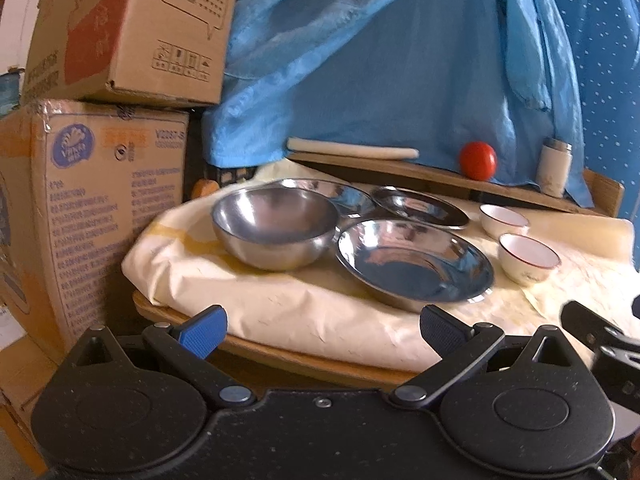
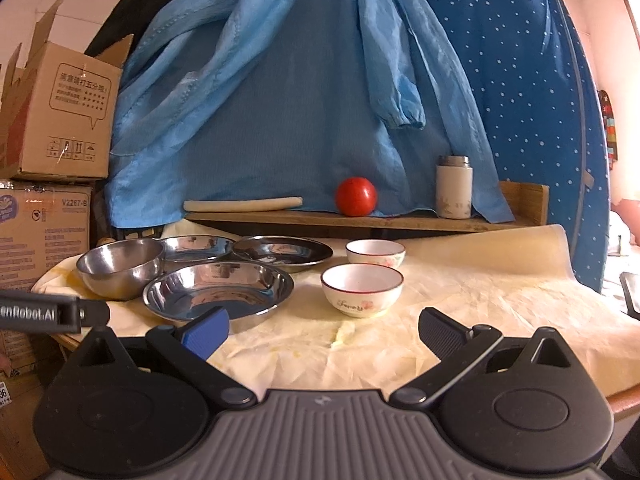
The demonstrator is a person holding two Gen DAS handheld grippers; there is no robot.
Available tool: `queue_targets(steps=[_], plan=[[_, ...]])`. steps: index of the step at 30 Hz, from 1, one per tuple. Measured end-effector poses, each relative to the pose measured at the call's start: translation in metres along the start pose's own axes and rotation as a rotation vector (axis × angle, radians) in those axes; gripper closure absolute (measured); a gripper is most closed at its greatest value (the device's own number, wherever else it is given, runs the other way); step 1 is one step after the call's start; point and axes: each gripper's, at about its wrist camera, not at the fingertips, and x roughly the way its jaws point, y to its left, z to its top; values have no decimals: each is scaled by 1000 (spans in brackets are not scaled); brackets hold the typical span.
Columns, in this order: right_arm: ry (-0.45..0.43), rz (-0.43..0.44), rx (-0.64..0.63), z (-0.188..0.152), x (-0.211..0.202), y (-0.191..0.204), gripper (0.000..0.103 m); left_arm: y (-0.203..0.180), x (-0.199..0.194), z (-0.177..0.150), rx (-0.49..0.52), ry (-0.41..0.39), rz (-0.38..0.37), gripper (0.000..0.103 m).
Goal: Organize plates and bowls
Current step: 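Reach both grippers to a steel plate and close them on its rim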
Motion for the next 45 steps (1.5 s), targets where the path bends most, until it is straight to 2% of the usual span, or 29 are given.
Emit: queue_targets(steps=[7,12,17,22,26,30,34,37,45], plan=[[-8,72,12,5,15,-3,0,22,20,20,-41,-12,79,1],[10,112,38,9,33,-8,0,24,37,36,-19,-14,92,1],[-6,159,35,24,53,-11,0,23,59,64,27,-11,28,1],[6,229,14,44,79,-11,0,23,87,100,52,25,-72,1],[51,294,24,59,105,-12,0,20,112,127,104,50,-93,1],[109,385,62,69,131,-12,0,19,137,147,168,68,-53,1],[158,489,88,82,156,-6,0,19,177,158,222,152,-23,1],[212,566,114,92,178,-2,0,25,204,163,215,231,-28,1],[378,673,189,107,238,13,0,40,240,168,125,339,-41,1]])
